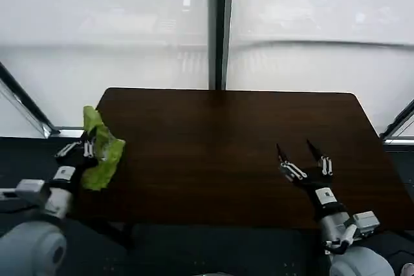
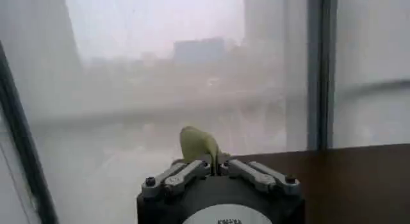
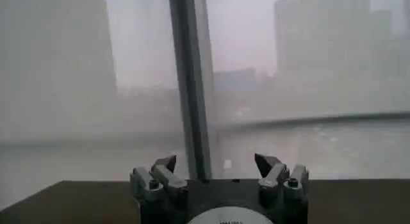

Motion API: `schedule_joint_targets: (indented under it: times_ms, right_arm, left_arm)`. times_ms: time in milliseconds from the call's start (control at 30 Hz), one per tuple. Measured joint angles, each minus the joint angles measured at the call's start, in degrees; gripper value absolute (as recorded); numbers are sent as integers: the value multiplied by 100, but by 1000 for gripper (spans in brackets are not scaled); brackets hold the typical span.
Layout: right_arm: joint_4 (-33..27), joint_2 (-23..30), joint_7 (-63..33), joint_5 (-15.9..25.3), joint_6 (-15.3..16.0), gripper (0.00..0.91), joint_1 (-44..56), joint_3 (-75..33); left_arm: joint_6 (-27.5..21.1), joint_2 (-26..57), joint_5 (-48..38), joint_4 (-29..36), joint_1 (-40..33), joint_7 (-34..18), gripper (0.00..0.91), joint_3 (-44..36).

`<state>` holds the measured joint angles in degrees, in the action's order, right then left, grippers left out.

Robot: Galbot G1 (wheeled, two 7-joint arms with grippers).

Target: Fold and organize the clothes.

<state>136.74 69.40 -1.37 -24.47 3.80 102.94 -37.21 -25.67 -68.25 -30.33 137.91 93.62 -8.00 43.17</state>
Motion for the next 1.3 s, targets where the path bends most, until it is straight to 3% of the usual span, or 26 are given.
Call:
schedule_joint_targets:
  times_ms: [133, 167, 300, 433, 667, 933, 1200, 1233, 1300]
  right_arm:
    - [52, 111, -1, 216, -7, 878, 130, 39]
    - [87, 152, 1, 276, -6, 878, 163, 61]
    - [146, 219, 23, 383, 100, 878, 199, 108]
    - [124, 157, 108, 176, 411, 878, 133, 146]
    - [-139, -145, 22, -442, 1226, 878, -208, 472]
    - [-738, -127, -288, -1367, 2147, 878, -913, 1495]
    - [-1536, 65, -342, -1476, 2318, 868, -1917, 2333]
    - [-1648, 94, -342, -1475, 2320, 770, -2049, 2407]
    - [-1830, 150, -343, -1478, 2328, 751, -2259, 2531]
  left_arm:
    - [7, -413, -98, -168, -198, -3, 29, -1057]
    - [37, -548, -19, -334, -249, 26, 878, -1353]
    - [179, -1109, 486, -1173, -528, 127, 878, -2269]
    - [144, -1462, 628, -1591, -800, 118, 878, -2911]
    - [225, -1426, 801, -1445, -870, 376, 878, -3157]
    - [390, -1121, 852, -1102, -846, 402, 878, -2792]
    - [473, -1007, 1072, -953, -550, 393, 878, -2444]
    - [474, -1007, 1075, -943, -520, 392, 878, -2419]
    - [475, -1005, 1076, -912, -464, 383, 878, -2340]
